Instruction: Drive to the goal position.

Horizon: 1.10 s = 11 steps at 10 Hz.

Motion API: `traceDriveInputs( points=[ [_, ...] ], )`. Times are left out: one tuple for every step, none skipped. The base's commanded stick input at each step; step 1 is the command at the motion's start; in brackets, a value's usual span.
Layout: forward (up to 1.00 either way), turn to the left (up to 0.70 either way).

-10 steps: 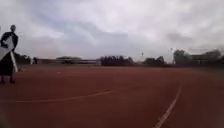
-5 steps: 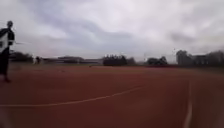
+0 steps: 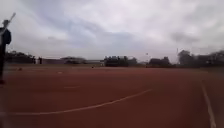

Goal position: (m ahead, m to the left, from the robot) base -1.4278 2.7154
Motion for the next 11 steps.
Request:
traceDriveInputs(
  points=[
    [0.70,0.11],
    [0.70,0.00],
    [0.70,0.00],
    [0.70,0.00],
    [0.70,0.00],
    [0.70,0.00],
    [0.70,0.00],
    [0.70,0.35],
    [0.70,0.35],
    [0.70,0.35],
    [0.70,0.35]
  ],
)
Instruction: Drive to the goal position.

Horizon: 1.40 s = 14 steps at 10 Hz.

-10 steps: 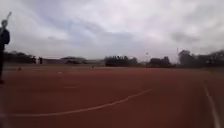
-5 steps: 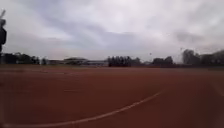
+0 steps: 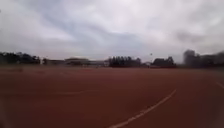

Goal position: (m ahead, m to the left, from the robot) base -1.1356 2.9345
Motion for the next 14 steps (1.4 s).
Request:
traceDriveInputs(
  points=[
    [0.70,0.33],
    [0.70,0.11],
    [0.70,0.00],
    [0.70,0.00],
    [0.70,0.00],
    [0.70,0.00],
    [0.70,0.00],
    [0.70,0.11],
    [0.70,0.29],
    [0.70,0.34],
    [0.70,0.22],
    [0.70,0.07],
    [0.70,0.02],
    [0.70,0.00]
  ],
)
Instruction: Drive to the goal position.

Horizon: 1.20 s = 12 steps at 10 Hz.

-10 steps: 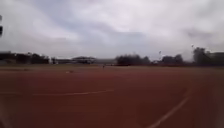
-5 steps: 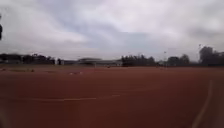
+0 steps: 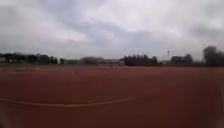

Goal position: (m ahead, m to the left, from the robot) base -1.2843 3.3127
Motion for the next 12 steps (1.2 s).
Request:
traceDriveInputs(
  points=[
    [0.70,0.01],
    [0.70,0.05],
    [0.70,0.35],
    [0.70,0.35],
    [0.70,0.35],
    [0.70,0.33],
    [0.70,0.28],
    [0.70,0.12],
    [0.70,0.00],
    [0.70,0.00],
    [0.70,0.00],
    [0.70,0.00]
  ],
)
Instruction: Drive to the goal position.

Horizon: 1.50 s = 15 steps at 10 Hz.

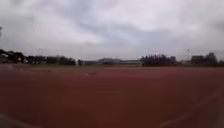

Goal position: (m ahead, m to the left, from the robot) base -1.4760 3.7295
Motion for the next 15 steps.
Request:
traceDriveInputs(
  points=[
    [0.70,0.00],
    [0.70,0.00],
    [0.70,0.00],
    [0.70,0.00],
    [0.70,0.00],
    [0.70,0.00],
    [0.70,0.00],
    [0.70,0.00],
    [0.70,0.00],
    [0.70,0.00],
    [0.70,0.00],
    [0.70,0.00],
    [0.70,0.00],
    [0.70,0.00],
    [0.70,0.00]
  ],
)
